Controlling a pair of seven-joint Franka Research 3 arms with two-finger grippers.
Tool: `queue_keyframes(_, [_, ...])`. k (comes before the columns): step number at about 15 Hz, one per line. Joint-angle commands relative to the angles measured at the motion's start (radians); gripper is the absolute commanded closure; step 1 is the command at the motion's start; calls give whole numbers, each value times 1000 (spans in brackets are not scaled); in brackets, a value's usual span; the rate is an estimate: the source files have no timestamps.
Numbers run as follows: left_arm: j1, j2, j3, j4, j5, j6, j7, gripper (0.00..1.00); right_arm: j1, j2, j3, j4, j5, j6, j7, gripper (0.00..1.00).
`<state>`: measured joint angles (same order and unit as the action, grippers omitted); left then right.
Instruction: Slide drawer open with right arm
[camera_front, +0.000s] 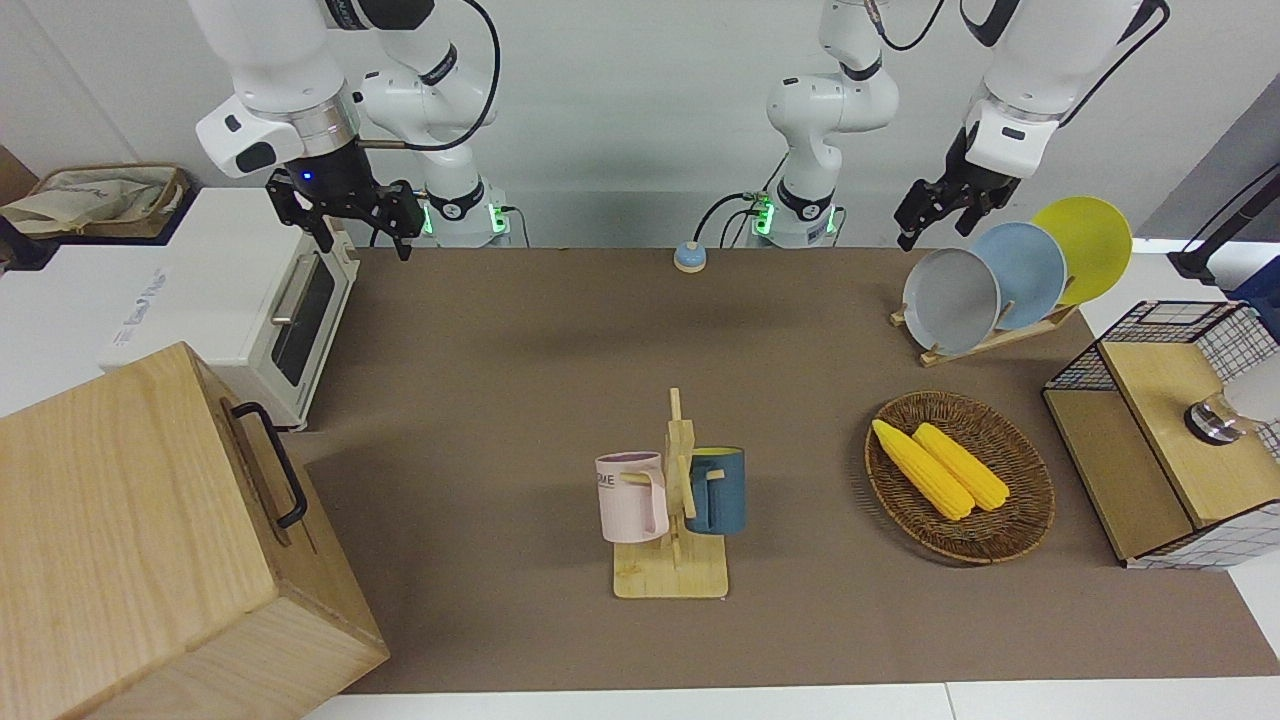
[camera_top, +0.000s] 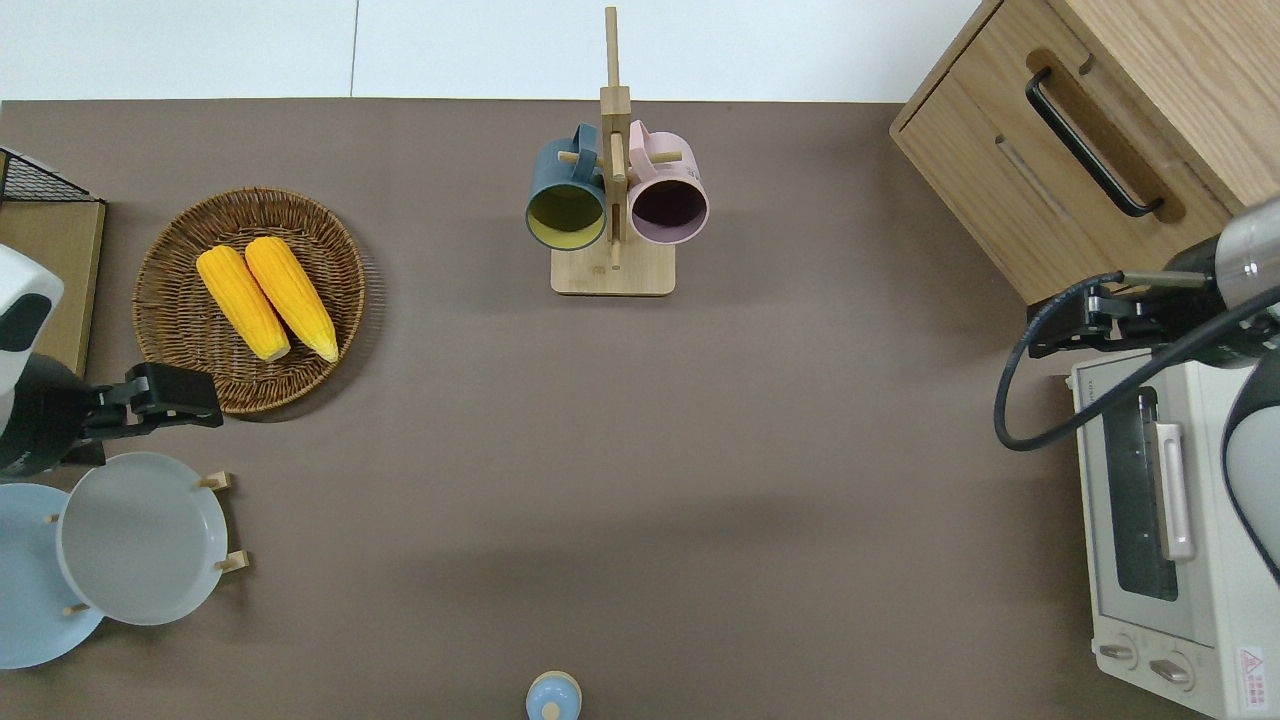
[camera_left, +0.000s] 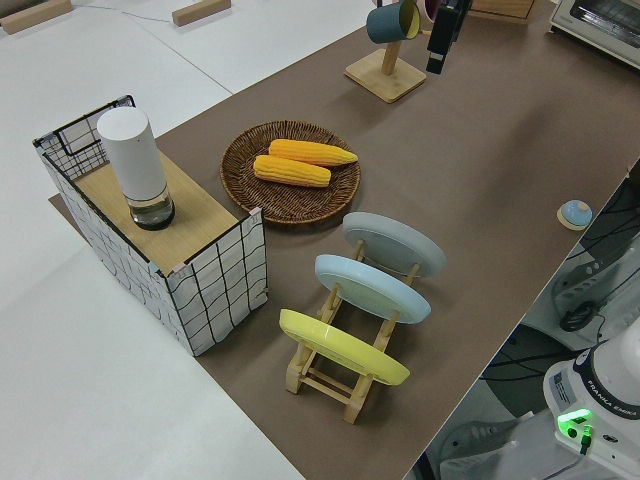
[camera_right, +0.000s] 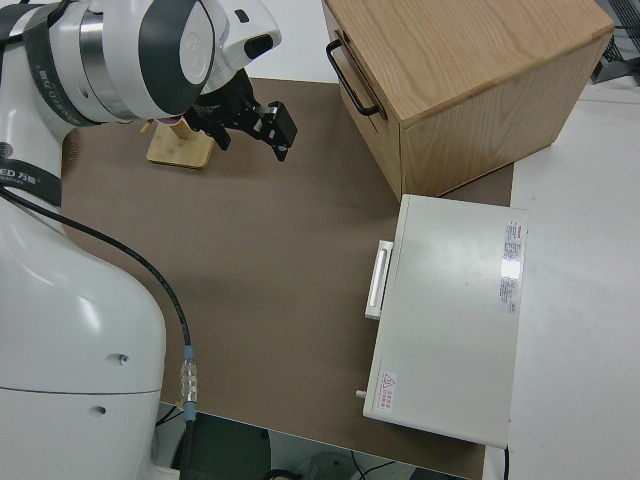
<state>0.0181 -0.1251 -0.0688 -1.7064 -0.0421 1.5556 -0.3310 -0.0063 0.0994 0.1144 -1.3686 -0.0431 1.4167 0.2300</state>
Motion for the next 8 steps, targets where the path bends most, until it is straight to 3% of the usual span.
queue_keyframes(1, [-1,-8,4,4,-1,-17,9,7,0,6,22,19,-44,-18,-6,15])
queue_keyframes(3, [-1,-8,4,4,-1,-17,9,7,0,6,68,14,-111,-15,-5,15])
queue_keyframes(6, [-1,-8,4,4,-1,-17,9,7,3,6,109,6,-191,-8,8,15])
queue_keyframes(8, [-1,-8,4,4,-1,-17,9,7,3,8,158,-16,-268,-4,12,15])
